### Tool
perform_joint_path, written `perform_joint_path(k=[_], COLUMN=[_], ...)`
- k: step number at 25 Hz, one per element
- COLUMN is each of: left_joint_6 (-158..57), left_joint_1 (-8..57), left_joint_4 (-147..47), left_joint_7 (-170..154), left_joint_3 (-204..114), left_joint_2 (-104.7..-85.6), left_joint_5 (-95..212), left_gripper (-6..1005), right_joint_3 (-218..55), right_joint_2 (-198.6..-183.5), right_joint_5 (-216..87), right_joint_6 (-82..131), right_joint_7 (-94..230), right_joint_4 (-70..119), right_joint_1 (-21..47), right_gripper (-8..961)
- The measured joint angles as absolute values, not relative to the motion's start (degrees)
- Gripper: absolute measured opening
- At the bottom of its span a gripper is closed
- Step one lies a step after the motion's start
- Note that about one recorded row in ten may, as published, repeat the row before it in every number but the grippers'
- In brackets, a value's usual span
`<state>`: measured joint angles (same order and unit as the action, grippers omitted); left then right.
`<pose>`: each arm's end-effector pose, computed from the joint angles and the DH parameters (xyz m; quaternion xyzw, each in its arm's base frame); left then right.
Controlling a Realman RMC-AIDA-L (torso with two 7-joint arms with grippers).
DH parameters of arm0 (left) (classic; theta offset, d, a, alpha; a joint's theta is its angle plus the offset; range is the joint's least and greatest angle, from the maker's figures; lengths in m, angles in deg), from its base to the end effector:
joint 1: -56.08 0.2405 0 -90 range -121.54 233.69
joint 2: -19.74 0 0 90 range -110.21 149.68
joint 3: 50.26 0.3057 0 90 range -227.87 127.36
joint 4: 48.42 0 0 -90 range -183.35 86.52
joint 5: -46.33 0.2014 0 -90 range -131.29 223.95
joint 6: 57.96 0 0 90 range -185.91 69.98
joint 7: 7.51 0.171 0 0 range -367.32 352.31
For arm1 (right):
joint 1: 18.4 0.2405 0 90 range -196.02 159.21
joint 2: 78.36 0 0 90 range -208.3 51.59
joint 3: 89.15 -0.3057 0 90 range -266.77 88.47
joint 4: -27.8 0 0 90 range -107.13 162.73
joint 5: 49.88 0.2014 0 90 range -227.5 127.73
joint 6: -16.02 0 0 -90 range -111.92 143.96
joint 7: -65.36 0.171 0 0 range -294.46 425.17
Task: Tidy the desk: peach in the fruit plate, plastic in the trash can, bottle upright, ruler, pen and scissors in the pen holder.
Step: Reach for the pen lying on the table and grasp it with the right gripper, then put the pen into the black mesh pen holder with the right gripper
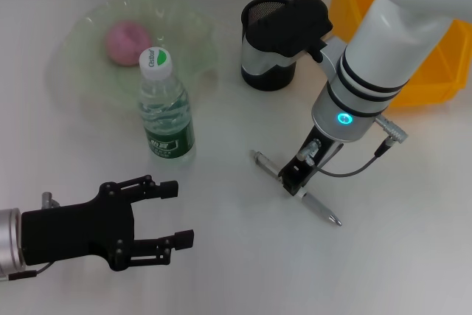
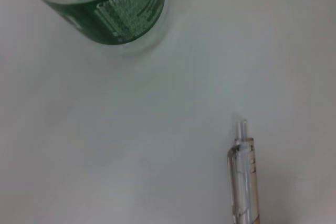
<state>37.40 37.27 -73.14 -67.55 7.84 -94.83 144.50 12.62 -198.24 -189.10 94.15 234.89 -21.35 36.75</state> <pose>-0.3282 0.2557 -0.0643 -0.9401 -0.1776 -0.2830 0.0671 0.1807 0.3851 -0.1464 -0.8782 0.3795 -0.2655 0.1191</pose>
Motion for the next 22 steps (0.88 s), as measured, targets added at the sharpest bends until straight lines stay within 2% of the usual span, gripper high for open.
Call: perform_joint_path(k=[5,9,12,15,19,22], left_joint_6=[37.5,37.5,38.0,38.0,38.0,38.0], left_joint_1=[37.4,37.4,37.7,37.6,37.4,37.3], left_joint_4=[-73.3,-73.3,-73.5,-73.4,-73.2,-73.1], left_joint_7=[-67.5,-67.5,-67.7,-68.1,-68.3,-68.3], left_joint_3=[7.7,7.7,7.7,7.4,6.4,6.3], left_joint_2=[-94.87,-94.87,-94.74,-94.73,-94.91,-95.0], left_joint_5=[144.5,144.5,144.1,144.1,144.2,144.2], left_gripper=[832,832,832,832,832,832], right_joint_3=[12.7,11.9,7.0,-7.5,-14.4,-21.9], right_joint_2=[-198.24,-197.83,-197.51,-197.94,-197.83,-197.69], right_joint_5=[-189.1,-189.4,-190.2,-185.2,-174.8,-157.2], right_joint_6=[94.3,94.7,94.6,92.8,90.6,88.7], right_joint_7=[234.9,234.5,231.4,217.6,206.4,186.3], right_joint_4=[-22.5,-28.9,-36.6,-44.0,-43.5,-38.7], right_joint_1=[36.2,31.8,25.3,14.8,10.4,5.9], right_gripper=[129,134,137,140,144,147])
